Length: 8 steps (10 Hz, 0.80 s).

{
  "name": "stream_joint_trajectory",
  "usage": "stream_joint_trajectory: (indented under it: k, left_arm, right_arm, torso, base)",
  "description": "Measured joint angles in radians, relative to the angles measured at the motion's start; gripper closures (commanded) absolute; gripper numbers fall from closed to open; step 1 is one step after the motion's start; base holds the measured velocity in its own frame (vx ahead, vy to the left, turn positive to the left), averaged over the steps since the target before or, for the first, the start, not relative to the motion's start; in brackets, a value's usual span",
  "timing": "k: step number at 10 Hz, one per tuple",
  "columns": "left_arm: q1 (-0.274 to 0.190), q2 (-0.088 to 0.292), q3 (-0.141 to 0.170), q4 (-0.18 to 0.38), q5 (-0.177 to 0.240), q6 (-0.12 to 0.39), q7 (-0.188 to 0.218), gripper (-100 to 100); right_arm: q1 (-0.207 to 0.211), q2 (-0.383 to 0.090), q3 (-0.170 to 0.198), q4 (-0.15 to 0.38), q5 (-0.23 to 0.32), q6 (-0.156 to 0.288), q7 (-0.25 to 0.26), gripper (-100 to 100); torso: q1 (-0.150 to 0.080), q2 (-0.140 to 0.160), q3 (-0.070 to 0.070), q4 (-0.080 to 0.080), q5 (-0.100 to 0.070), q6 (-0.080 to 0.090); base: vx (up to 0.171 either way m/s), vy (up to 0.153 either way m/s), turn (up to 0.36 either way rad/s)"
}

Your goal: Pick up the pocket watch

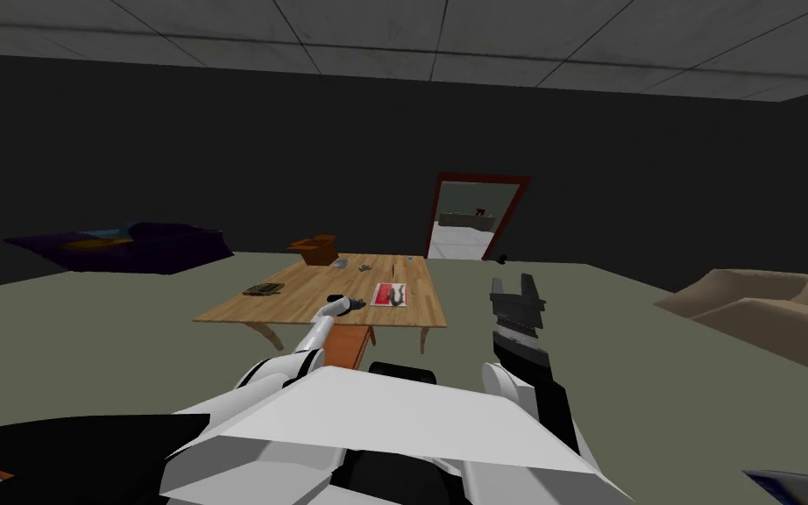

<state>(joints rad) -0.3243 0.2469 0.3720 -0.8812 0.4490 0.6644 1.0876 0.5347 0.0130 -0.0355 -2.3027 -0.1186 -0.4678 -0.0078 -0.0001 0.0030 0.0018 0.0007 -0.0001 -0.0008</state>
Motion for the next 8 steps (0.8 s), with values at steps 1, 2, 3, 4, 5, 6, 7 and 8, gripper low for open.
stream_joint_trajectory:
  k: [1,2,3,4,5,6,7,8]
  left_arm:
    - [0.001,0.016,0.025,0.017,0.010,-0.009,-0.008,-100]
    - [-0.006,0.028,0.040,0.042,0.021,-0.018,-0.017,-100]
    - [-0.003,0.048,0.069,0.057,0.031,-0.022,-0.025,-100]
    - [-0.008,0.059,0.083,0.086,0.044,-0.035,-0.037,-100]
    - [0.000,0.081,0.112,0.109,0.069,-0.048,-0.058,-100]
    - [0.013,0.096,0.143,0.107,0.074,-0.054,-0.064,-100]
    - [-0.001,0.113,0.164,0.140,0.086,-0.066,-0.074,-100]
    - [-0.004,0.119,0.172,0.156,0.090,-0.072,-0.079,-100]
  right_arm:
    - [0.000,0.000,0.000,0.000,0.000,0.000,0.000,0]
    - [0.000,0.000,0.000,0.000,0.000,0.000,0.000,0]
    - [0.000,0.000,0.000,0.000,0.000,0.000,0.000,0]
    - [0.000,0.000,0.000,0.000,0.000,0.000,0.000,0]
    - [0.000,0.000,0.000,0.000,0.000,0.000,0.000,0]
    - [0.000,0.000,0.000,0.000,0.000,0.000,0.000,0]
    - [0.000,0.000,0.000,0.000,0.000,0.000,0.000,0]
    - [0.000,0.000,0.000,0.000,0.000,0.000,0.000,0]
  torso:
    - [0.000,0.000,0.000,0.000,0.000,0.001]
    - [0.000,0.000,0.000,0.000,0.000,0.000]
    - [-0.001,0.001,0.000,0.000,0.000,0.001]
    - [0.000,0.000,0.000,0.000,0.000,0.000]
    - [-0.001,0.001,0.000,0.000,0.000,0.001]
    - [-0.001,0.002,0.001,0.000,0.000,0.001]
    - [-0.001,0.002,0.001,0.000,0.000,0.000]
    - [0.000,0.000,0.000,0.000,0.000,-0.001]
  base:
    - [-0.040,-0.007,-0.194]
    - [-0.047,-0.027,-0.365]
    - [-0.045,-0.017,-0.171]
    - [-0.048,-0.025,-0.303]
    - [-0.069,-0.027,-0.443]
    - [-0.062,-0.024,-0.221]
    - [-0.031,-0.013,0.007]
    - [-0.037,-0.020,-0.315]
